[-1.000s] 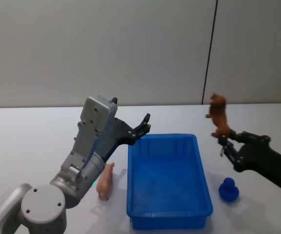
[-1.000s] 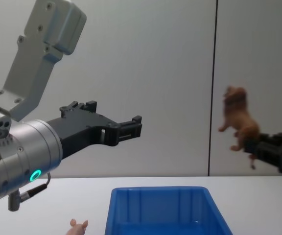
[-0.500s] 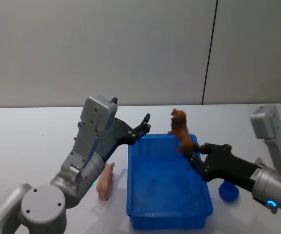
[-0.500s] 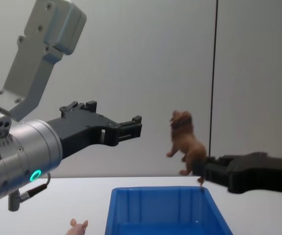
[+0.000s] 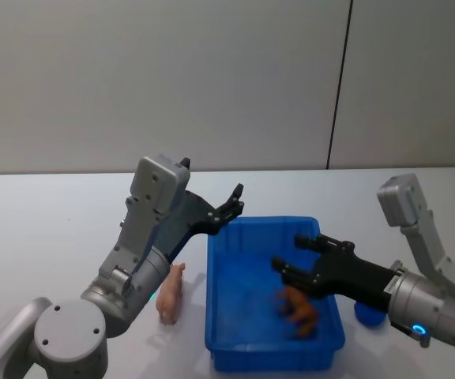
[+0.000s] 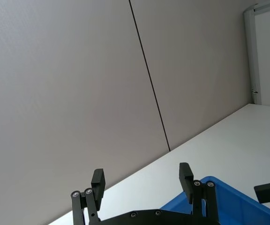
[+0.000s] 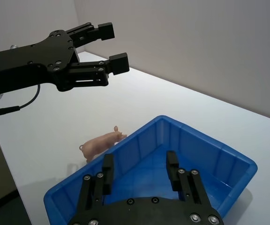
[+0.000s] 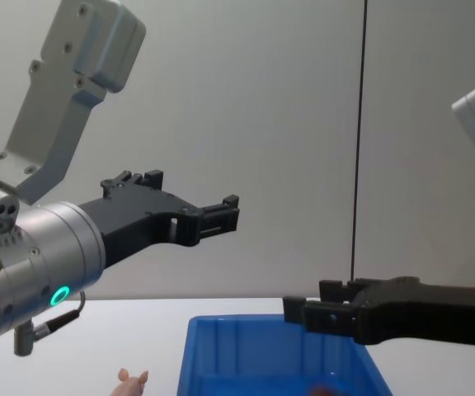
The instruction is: Pick up the two dolls from the table and place them into the box.
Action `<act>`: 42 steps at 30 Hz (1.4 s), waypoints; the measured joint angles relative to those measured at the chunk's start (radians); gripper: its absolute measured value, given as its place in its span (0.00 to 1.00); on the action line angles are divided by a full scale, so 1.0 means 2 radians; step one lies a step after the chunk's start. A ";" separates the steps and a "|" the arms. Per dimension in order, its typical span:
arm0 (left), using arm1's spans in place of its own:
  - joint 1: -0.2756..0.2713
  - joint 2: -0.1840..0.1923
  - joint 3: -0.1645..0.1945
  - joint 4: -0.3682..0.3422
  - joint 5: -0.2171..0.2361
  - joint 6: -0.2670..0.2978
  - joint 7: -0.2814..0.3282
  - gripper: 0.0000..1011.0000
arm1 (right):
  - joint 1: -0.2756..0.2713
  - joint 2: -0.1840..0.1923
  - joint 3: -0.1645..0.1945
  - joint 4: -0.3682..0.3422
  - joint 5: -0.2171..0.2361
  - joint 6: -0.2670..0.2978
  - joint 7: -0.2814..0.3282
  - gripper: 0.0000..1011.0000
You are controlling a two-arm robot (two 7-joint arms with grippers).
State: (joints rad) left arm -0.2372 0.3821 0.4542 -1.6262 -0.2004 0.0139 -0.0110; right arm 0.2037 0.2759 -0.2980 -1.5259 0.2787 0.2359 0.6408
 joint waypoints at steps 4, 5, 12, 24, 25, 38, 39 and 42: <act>0.000 0.000 0.000 0.000 0.000 0.000 0.000 0.99 | 0.002 -0.001 -0.001 0.002 0.000 -0.003 -0.003 0.75; 0.000 0.000 0.000 0.000 0.000 0.000 0.000 0.99 | 0.002 0.000 -0.001 0.002 -0.001 -0.004 -0.004 0.78; 0.000 0.000 0.000 0.000 0.000 0.000 0.000 0.99 | -0.003 0.008 0.004 -0.004 0.004 -0.014 -0.019 0.96; 0.000 0.000 0.000 0.000 0.000 0.000 0.000 0.99 | -0.037 0.044 0.024 -0.025 0.025 -0.020 -0.047 0.99; 0.000 0.000 0.000 0.000 0.000 0.000 0.000 0.99 | -0.039 0.047 0.025 -0.026 0.025 -0.020 -0.048 0.99; 0.000 0.000 0.000 0.000 0.000 0.000 0.000 0.99 | -0.058 0.074 0.037 -0.014 0.025 -0.015 -0.056 0.99; 0.000 0.000 0.000 0.000 0.000 0.000 0.000 0.99 | -0.058 0.074 0.037 -0.012 0.024 -0.014 -0.056 0.99; 0.000 0.000 0.000 0.000 0.000 0.000 0.000 0.99 | -0.057 0.076 0.038 -0.003 0.021 -0.014 -0.056 0.99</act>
State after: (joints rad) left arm -0.2371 0.3821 0.4542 -1.6262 -0.2004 0.0138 -0.0109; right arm 0.0895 0.4280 -0.2226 -1.5321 0.3206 0.2083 0.5282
